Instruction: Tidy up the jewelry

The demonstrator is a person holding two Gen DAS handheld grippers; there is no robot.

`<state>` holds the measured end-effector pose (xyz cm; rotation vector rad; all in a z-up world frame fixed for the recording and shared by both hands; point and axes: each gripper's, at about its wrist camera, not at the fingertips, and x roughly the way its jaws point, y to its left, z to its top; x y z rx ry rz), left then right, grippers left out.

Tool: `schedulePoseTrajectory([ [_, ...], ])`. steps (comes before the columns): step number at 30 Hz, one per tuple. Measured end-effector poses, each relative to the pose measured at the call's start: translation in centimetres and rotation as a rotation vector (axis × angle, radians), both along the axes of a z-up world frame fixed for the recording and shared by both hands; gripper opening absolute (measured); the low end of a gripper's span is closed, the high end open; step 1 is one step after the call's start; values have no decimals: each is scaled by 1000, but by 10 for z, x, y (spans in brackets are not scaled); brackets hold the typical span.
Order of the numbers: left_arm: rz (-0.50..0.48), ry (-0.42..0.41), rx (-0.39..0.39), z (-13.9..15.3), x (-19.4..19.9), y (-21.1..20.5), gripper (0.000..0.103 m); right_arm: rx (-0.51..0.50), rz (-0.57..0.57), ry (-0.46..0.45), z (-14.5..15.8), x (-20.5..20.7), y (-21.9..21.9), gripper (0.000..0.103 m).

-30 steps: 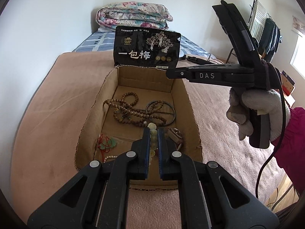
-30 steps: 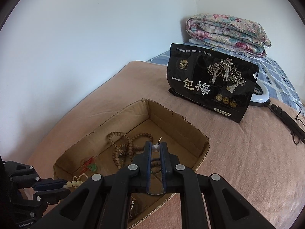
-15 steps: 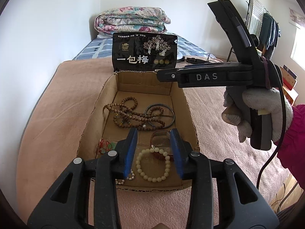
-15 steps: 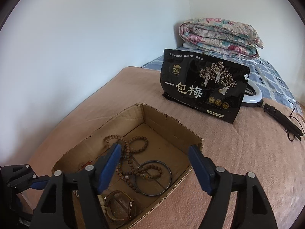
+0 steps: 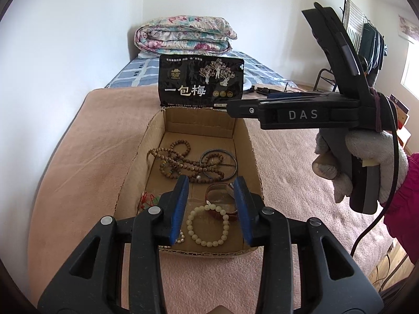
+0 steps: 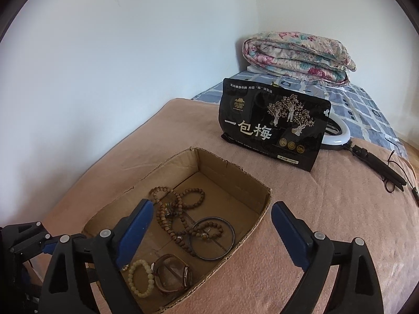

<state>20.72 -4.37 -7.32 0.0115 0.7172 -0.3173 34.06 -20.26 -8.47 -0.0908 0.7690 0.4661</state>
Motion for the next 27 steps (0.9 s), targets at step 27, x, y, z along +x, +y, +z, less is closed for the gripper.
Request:
schedulePoseTrajectory([
  [27, 67, -157, 22, 69, -72, 1, 57, 5, -87, -157, 72, -109, -63, 103],
])
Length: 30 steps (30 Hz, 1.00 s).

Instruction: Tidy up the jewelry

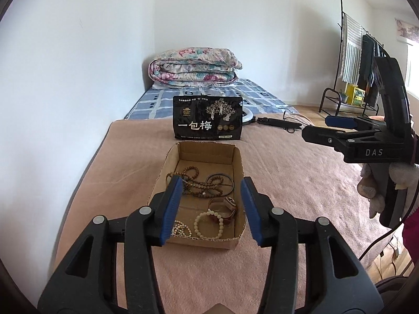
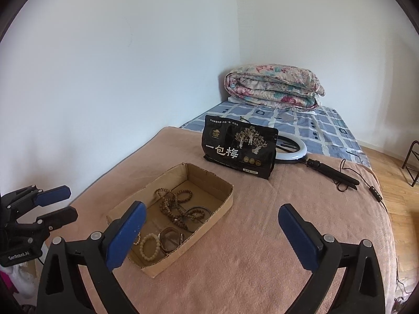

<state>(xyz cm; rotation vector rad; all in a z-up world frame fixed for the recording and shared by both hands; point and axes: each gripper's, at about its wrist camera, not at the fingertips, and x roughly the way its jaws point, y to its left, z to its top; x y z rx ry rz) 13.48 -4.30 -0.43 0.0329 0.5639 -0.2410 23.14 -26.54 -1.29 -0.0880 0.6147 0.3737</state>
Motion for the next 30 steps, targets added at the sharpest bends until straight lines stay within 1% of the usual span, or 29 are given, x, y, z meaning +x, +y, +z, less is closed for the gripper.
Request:
schedulePoseTrajectory([
  [2, 11, -13, -10, 4, -6, 2, 65, 2, -5, 1, 1, -6, -6, 103],
  [5, 23, -24, -15, 7, -10, 4, 67, -4, -16, -2, 1, -14, -13, 103],
  [7, 30, -33, -12, 10, -12, 4, 74, -14, -23, -5, 2, -19, -16, 103],
  [8, 33, -40, -12, 11, -14, 4, 80, -18, -25, -7, 2, -21, -18, 103],
  [10, 43, -55, -14, 14, -17, 5, 85, -25, -31, -12, 2, -26, -20, 103],
  [18, 57, -71, -11, 18, -20, 5, 86, -34, -66, -25, 1, -35, -30, 103],
  [19, 57, -74, -10, 19, -21, 5, 89, -33, -70, -27, 1, -36, -31, 103],
  [21, 56, -88, -8, 21, -22, 4, 100, -34, -77, -30, 0, -36, -33, 103],
  [24, 59, -107, -5, 23, -24, 4, 101, -36, -85, -31, -1, -37, -35, 103],
  [30, 68, -101, -1, 23, -21, 4, 101, -40, -97, -36, -1, -39, -38, 103],
])
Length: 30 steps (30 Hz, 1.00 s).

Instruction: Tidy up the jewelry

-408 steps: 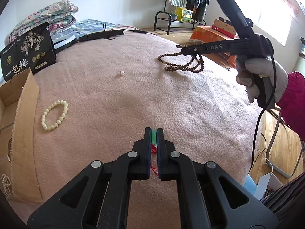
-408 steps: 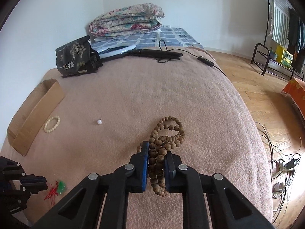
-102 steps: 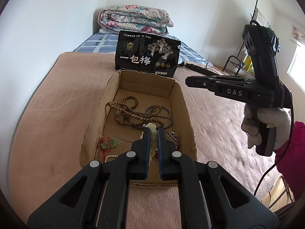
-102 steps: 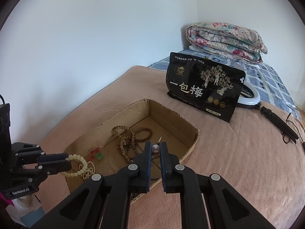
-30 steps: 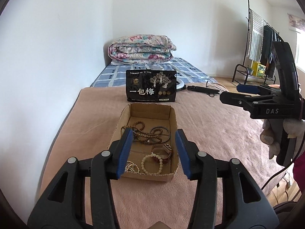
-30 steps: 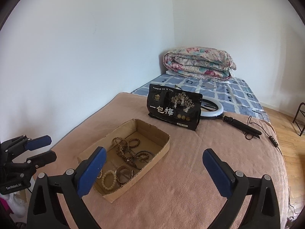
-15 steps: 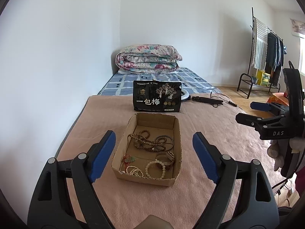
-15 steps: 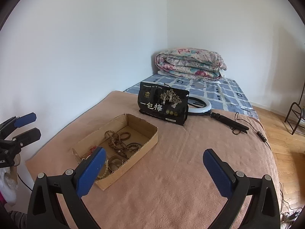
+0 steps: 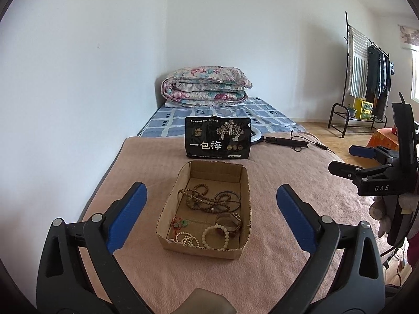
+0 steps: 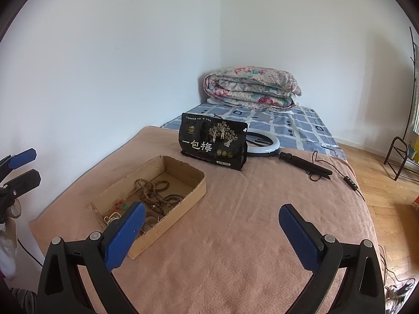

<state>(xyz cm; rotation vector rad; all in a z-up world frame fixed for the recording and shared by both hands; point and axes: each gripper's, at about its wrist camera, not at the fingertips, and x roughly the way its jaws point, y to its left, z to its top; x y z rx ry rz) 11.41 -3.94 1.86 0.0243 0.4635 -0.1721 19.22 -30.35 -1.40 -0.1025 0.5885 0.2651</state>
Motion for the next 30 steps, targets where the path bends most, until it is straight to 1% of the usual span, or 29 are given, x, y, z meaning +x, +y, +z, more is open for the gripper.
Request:
schedulePoseTrajectory([
  [8, 23, 15, 16, -2, -1, -2, 102, -8, -7, -10, 1, -4, -2, 103],
  [21, 95, 39, -12, -1, 2, 10, 103, -19, 1, -17, 5, -9, -2, 103],
  [30, 92, 40, 2, -2, 3, 12, 103, -29, 2, -12, 4, -10, -1, 103],
])
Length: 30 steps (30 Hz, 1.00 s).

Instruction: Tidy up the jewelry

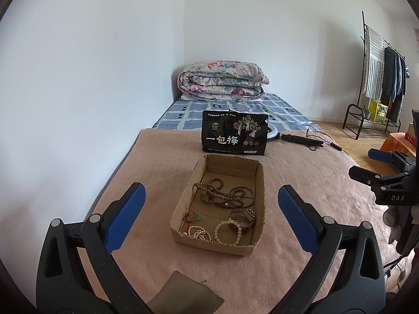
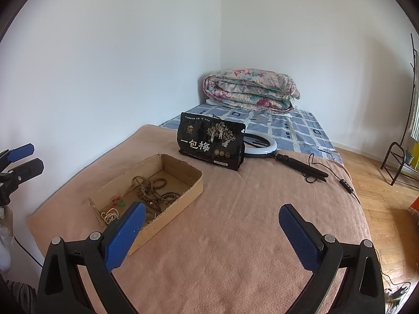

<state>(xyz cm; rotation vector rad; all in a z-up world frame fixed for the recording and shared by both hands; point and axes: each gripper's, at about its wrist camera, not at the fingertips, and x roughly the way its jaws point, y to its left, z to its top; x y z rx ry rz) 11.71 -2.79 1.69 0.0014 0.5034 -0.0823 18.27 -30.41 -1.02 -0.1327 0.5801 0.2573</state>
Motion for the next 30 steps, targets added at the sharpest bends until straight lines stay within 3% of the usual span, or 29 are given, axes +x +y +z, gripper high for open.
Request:
schedulePoseTrajectory([
  [30, -8, 1, 40, 1, -2, -9, 103, -17, -48, 8, -7, -3, -25, 103],
])
